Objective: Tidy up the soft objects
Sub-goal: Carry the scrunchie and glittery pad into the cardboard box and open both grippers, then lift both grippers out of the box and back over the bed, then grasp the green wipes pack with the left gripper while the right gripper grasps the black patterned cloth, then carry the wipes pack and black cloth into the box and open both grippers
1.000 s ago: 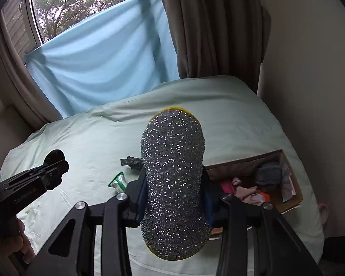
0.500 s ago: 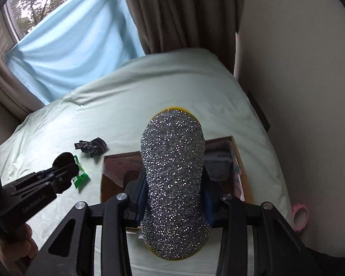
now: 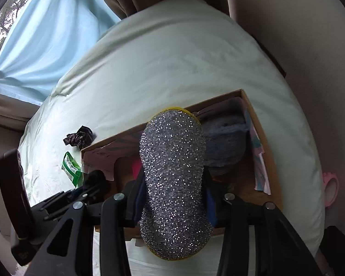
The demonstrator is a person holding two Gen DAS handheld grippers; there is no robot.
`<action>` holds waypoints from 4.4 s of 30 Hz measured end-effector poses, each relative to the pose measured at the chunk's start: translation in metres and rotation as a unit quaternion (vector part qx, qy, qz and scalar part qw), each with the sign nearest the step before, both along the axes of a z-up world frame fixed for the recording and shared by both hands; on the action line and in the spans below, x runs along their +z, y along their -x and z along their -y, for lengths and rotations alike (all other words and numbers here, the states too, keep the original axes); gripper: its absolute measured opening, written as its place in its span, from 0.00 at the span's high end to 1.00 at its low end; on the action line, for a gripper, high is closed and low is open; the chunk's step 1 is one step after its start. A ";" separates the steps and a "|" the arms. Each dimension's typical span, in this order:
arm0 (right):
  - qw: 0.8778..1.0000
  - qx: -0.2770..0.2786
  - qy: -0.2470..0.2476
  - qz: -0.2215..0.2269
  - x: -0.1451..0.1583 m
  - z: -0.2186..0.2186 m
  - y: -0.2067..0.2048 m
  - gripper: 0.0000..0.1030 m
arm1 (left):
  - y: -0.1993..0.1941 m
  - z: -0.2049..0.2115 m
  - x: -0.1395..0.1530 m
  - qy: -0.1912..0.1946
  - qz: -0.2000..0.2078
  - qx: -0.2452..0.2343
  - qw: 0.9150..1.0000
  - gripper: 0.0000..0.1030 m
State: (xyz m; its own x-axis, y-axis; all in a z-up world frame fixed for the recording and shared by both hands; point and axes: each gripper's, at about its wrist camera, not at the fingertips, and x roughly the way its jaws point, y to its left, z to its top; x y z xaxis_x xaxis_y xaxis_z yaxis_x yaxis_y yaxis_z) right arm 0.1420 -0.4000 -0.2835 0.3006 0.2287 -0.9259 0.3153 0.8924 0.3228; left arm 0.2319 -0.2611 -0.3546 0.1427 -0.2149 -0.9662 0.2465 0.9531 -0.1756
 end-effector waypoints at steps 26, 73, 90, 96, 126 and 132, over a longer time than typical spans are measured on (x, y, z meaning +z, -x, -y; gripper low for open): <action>0.998 -0.019 0.017 0.055 0.030 -0.001 0.032 0.07 | 0.046 -0.022 0.058 -0.008 0.061 -0.014 0.998 0.00; 0.964 0.106 0.127 0.208 0.176 -0.332 0.062 0.07 | 0.109 -0.410 0.196 0.022 0.188 0.143 0.972 0.00; 0.932 0.305 0.118 0.158 0.053 -0.337 -0.120 0.07 | -0.008 -0.359 0.045 0.054 0.089 0.233 0.967 0.00; 0.891 0.424 0.118 0.114 -0.022 -0.341 -0.175 0.07 | -0.047 -0.324 -0.023 0.047 0.073 0.244 0.966 0.01; 0.803 0.572 0.168 0.004 -0.162 -0.385 -0.212 0.64 | -0.094 -0.301 -0.127 0.011 0.062 0.247 0.967 0.59; 0.828 0.539 0.153 0.019 -0.138 -0.382 -0.197 0.66 | -0.080 -0.308 -0.103 0.018 0.080 0.241 0.967 0.60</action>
State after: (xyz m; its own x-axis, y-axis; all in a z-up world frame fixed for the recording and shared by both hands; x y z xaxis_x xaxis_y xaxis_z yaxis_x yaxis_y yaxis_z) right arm 0.3393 -0.0176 -0.4212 0.1045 0.1389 -0.9848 -0.7229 0.6906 0.0207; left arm 0.3123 0.0471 -0.4580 0.3810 -0.1189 -0.9169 -0.1986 0.9580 -0.2068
